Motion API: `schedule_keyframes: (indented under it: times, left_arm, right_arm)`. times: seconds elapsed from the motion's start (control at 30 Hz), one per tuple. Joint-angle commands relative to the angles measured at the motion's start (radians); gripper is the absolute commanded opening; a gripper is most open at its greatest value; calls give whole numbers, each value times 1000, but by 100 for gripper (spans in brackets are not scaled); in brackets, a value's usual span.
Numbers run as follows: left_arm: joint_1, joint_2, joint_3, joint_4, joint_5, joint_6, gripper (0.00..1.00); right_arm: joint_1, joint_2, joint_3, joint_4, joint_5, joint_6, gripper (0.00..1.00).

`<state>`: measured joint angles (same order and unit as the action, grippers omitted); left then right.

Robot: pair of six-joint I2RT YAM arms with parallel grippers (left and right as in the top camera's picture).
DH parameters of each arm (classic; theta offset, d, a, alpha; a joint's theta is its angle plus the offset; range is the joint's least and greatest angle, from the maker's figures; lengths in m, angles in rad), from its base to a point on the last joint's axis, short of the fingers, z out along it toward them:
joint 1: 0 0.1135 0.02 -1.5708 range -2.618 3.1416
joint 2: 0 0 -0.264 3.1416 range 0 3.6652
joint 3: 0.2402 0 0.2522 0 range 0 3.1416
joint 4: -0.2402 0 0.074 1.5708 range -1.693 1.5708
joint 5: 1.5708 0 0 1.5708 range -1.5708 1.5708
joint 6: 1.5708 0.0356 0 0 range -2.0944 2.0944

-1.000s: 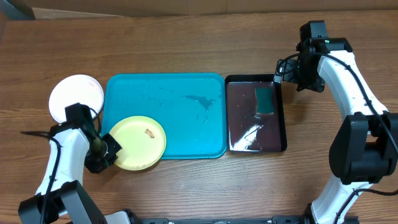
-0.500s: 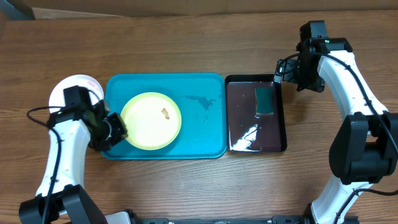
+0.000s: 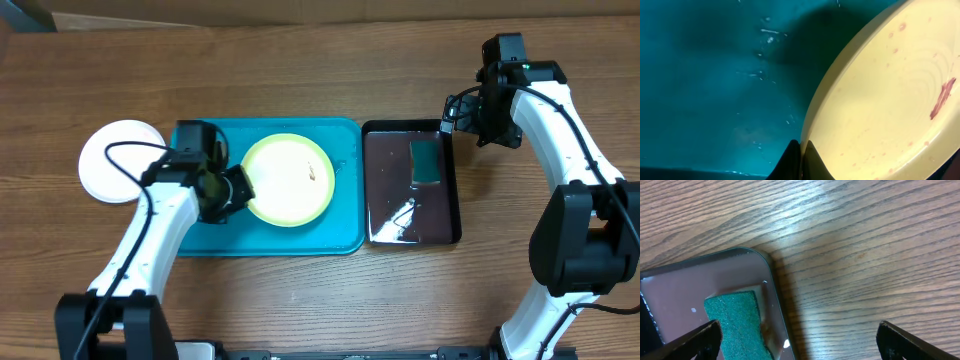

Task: Clean dirty plates on tray and stack at the side
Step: 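Slide the yellow plate right to the teal tray's center with left gripper, then move the right gripper down over the sponge in the black tray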

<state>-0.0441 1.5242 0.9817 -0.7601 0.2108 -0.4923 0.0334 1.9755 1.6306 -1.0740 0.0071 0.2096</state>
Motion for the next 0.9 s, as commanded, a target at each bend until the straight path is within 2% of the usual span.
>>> schedule_keyframes:
  times: [0.0, 0.4, 0.47, 0.5, 0.67, 0.87]
  left_arm:
    - [-44, 62, 19, 24, -37, -83, 4]
    - [-55, 178, 19, 86, -38, -114, 5]
    - [-55, 182, 20, 85, -38, -114, 19]
    - [-55, 184, 20, 85, -38, -114, 21]
    - [-55, 198, 19, 85, -39, -106, 22]
    - [-55, 232, 17, 86, -51, -106, 4]
  right_arm:
    - [-1, -18, 18, 3, 3, 6, 100]
    - [-1, -18, 18, 3, 3, 6, 100]
    - [-1, -18, 18, 3, 3, 6, 100]
    - [-1, -18, 18, 3, 3, 6, 100]
    - [-1, -18, 18, 3, 3, 6, 100]
    - [-1, -18, 18, 3, 3, 6, 100]
